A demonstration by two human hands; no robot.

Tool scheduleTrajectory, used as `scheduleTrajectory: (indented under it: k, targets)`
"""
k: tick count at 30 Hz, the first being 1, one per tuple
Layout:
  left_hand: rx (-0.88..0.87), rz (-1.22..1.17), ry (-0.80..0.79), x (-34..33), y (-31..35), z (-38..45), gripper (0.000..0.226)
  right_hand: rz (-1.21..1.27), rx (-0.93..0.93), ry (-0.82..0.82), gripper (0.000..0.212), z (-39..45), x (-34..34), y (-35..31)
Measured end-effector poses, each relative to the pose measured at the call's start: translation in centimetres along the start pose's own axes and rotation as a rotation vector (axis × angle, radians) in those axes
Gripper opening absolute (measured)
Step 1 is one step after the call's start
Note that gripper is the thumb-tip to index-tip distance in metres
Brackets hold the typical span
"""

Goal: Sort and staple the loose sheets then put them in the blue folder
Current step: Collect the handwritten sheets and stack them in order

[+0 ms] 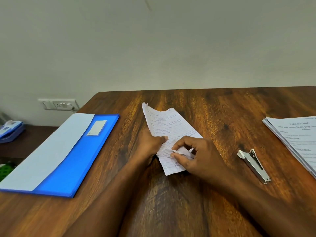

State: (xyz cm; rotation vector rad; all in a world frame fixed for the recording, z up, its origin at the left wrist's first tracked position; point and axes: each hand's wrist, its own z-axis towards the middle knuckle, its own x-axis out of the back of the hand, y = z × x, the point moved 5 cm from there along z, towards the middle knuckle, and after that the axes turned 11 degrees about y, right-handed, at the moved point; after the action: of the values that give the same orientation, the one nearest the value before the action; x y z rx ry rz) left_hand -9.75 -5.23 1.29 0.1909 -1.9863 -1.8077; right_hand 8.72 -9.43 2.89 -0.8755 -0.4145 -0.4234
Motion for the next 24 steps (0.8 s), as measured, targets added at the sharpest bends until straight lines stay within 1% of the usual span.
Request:
scheduleTrajectory:
  k: [3,6,9,14,19,22,24]
  targets:
    - [0.014,0.004,0.0,0.0,0.0,0.2,0.05,0.059,-0.065,0.02,0.013,0.2,0.2,0.4]
    - [0.004,0.012,-0.018,0.0,0.0,0.2,0.048,0.11,-0.085,0.008,0.008,0.3,0.3,0.1]
    - [-0.001,0.008,-0.01,0.1,-0.1,0.2,0.046,0.136,-0.083,0.009,0.013,0.4,0.3,-0.2]
    - [0.006,-0.002,-0.016,0.2,-0.2,0.2,0.042,0.103,-0.041,-0.026,0.019,0.2,0.1,-0.1]
    - [0.007,-0.013,0.004,0.2,-0.1,0.2,0.048,0.075,-0.024,-0.032,0.022,0.1,0.1,-0.2]
    - [0.012,0.005,-0.004,0.2,-0.1,0.2,0.051,0.104,0.016,-0.028,0.016,0.0,0.0,-0.5]
    - [0.013,-0.004,-0.005,0.3,-0.1,0.2,0.054,0.126,0.029,-0.024,0.017,-0.1,0.0,-0.6]
